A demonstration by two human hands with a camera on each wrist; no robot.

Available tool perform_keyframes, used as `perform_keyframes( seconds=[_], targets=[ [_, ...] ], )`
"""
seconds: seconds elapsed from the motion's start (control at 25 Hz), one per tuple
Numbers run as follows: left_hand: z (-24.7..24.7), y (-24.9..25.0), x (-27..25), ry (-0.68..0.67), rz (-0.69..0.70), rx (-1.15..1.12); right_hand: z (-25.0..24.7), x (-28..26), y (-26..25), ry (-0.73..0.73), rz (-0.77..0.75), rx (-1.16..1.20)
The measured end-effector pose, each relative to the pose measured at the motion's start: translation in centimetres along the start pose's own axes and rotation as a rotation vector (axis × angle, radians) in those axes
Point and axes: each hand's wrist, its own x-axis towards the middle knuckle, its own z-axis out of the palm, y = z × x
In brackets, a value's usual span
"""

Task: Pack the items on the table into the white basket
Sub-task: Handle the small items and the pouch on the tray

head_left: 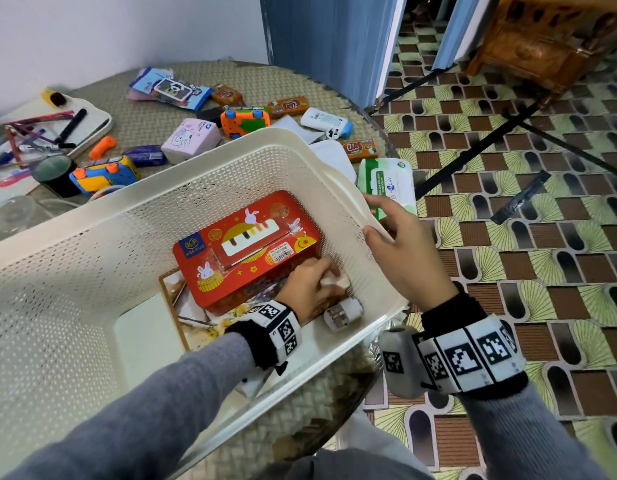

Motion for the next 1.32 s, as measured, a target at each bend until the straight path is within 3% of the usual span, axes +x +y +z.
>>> perform_keyframes(
  seconds=[0.16,0.32,0.52,0.64,0.84,1.12,1.32],
  targets=[
    [-0.3,0.4,0.3,0.109,-0.019,0.015,0.1,0.1,0.0,-0.008,-0.005,0.001],
    [0.1,0.2,0.1,0.070,0.038,0.095,0.1,0.1,0.1,-0.004,-0.004,0.011],
    [0.2,0.2,0.3,0.157,-0.074,0.004,0.1,0.1,0.2,-0.003,0.008,0.011],
    [0.3,0.0,0.1,0.164,-0.035,0.154,0.1,0.1,0.3,-0.002,0.014,0.017],
    [1.3,-0.3,-0.3,0.133,0.059,0.055,0.0,0.2,0.2,0.010,0.013,0.003],
    [0.6,0.0,0.2,0.082,-0.094,0.052,0.1,0.3,0.2,0.025,0.031,-0.026],
    [-0.7,-1.5,-1.8,-0.148,-0.031,0.394,-0.1,0.3,0.1,0.036,0.031,-0.042]
  ],
)
